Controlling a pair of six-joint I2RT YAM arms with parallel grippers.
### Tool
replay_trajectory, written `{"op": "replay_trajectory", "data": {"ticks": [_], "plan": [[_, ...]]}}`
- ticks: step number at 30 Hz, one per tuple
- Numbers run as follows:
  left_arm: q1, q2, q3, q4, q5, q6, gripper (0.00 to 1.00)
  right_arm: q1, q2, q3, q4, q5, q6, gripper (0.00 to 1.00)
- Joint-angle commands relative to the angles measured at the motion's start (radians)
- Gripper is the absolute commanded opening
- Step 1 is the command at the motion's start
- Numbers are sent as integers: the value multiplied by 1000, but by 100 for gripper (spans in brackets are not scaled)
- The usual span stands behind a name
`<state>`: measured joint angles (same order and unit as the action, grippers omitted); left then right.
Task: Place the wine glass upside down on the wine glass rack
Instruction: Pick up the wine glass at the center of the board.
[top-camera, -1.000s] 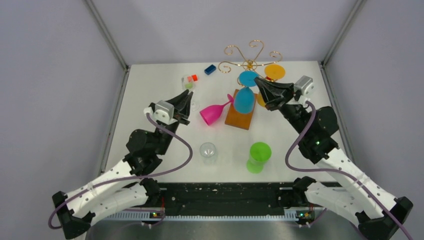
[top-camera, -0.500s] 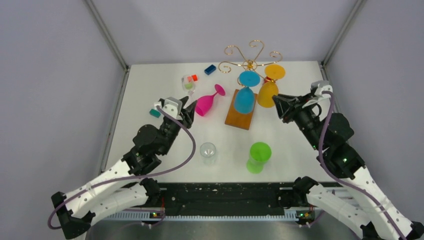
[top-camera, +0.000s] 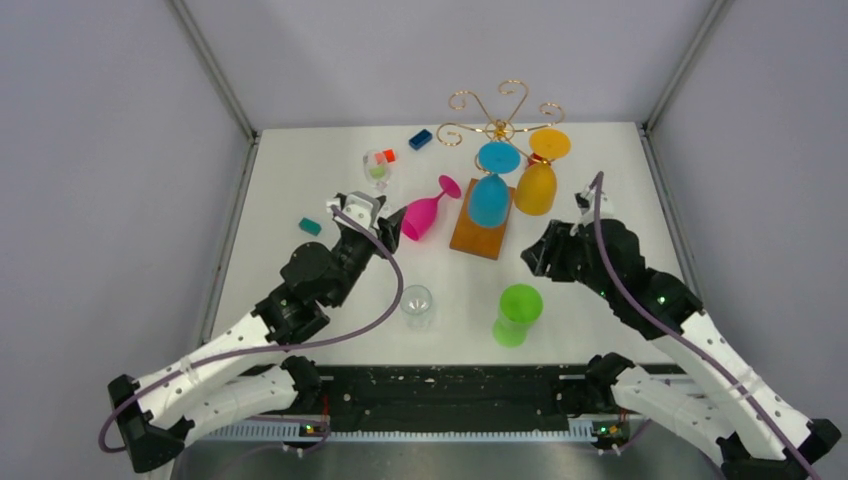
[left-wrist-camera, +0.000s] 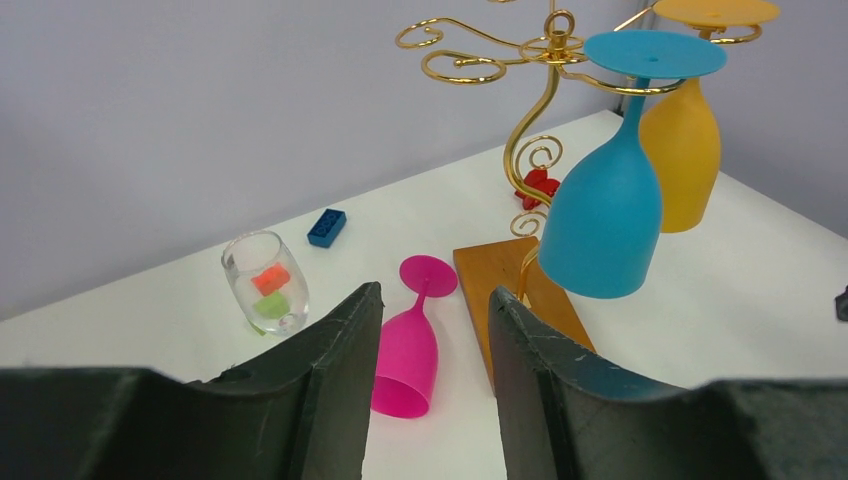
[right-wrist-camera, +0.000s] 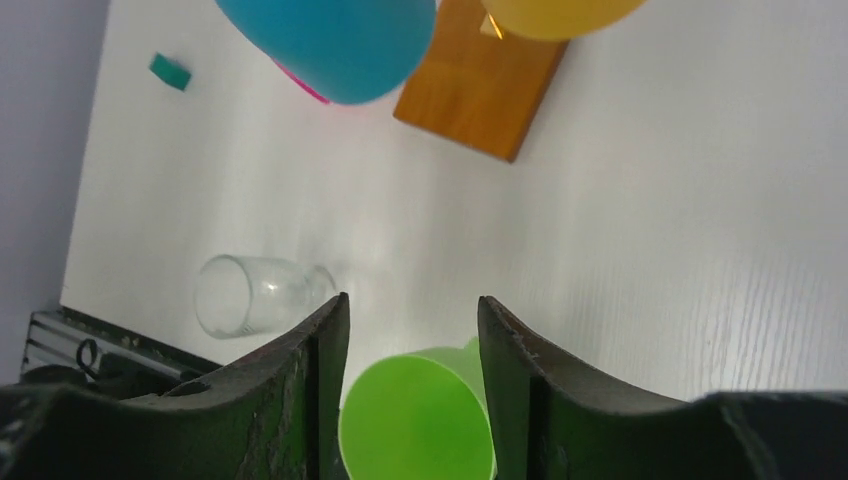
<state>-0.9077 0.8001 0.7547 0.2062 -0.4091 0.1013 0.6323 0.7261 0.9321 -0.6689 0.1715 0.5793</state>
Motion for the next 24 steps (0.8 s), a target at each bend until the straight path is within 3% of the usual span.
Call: {"op": "replay_trajectory", "data": {"ticks": [1, 7, 14, 24], "plan": [[4, 3, 42, 28, 19, -19, 49, -8, 47, -36, -97, -79, 65, 52], [4, 17, 43, 29, 28, -26, 49, -8, 94, -35, -185, -57, 50, 56], [7, 46, 52, 36, 46, -25, 49, -8, 111, -47, -223, -106, 33, 52], [10, 76, 67, 36, 77, -35, 49, -8, 137, -67, -225, -147, -6, 30]]}}
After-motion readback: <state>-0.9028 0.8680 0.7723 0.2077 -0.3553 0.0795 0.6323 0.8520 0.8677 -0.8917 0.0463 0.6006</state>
